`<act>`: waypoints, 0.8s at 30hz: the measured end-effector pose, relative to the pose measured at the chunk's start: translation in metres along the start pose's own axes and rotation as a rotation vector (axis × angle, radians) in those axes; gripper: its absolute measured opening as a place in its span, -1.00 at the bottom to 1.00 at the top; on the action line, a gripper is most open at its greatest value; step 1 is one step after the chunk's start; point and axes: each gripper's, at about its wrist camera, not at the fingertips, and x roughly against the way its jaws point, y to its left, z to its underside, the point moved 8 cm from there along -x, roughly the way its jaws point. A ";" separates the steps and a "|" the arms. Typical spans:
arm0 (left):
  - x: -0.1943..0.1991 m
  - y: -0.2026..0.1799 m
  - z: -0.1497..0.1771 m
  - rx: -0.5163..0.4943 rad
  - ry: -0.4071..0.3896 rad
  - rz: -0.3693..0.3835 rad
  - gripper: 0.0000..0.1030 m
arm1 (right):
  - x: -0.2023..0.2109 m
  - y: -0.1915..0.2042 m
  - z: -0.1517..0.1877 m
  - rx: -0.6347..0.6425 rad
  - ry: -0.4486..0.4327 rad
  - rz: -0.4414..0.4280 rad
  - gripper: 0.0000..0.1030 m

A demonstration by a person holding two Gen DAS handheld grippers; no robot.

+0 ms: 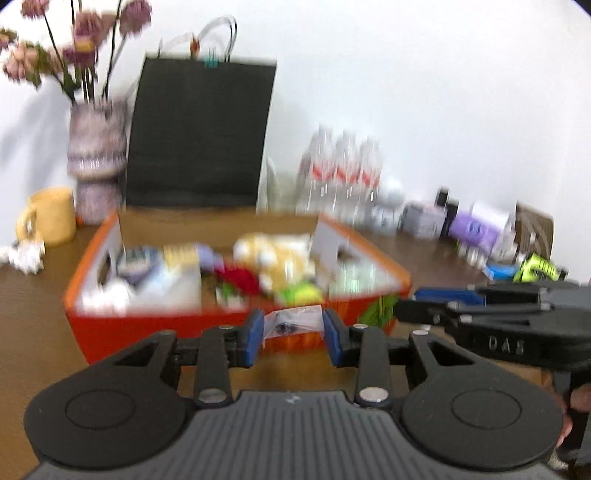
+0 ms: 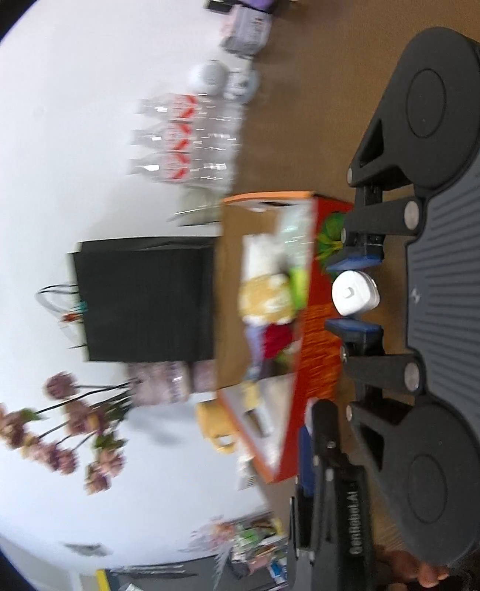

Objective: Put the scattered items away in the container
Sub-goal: 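Move the cap and packet over the box and release them inside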

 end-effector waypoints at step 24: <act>-0.083 0.076 -0.035 0.024 0.013 -0.181 0.70 | -0.119 -0.018 -0.046 -0.061 0.088 0.068 0.52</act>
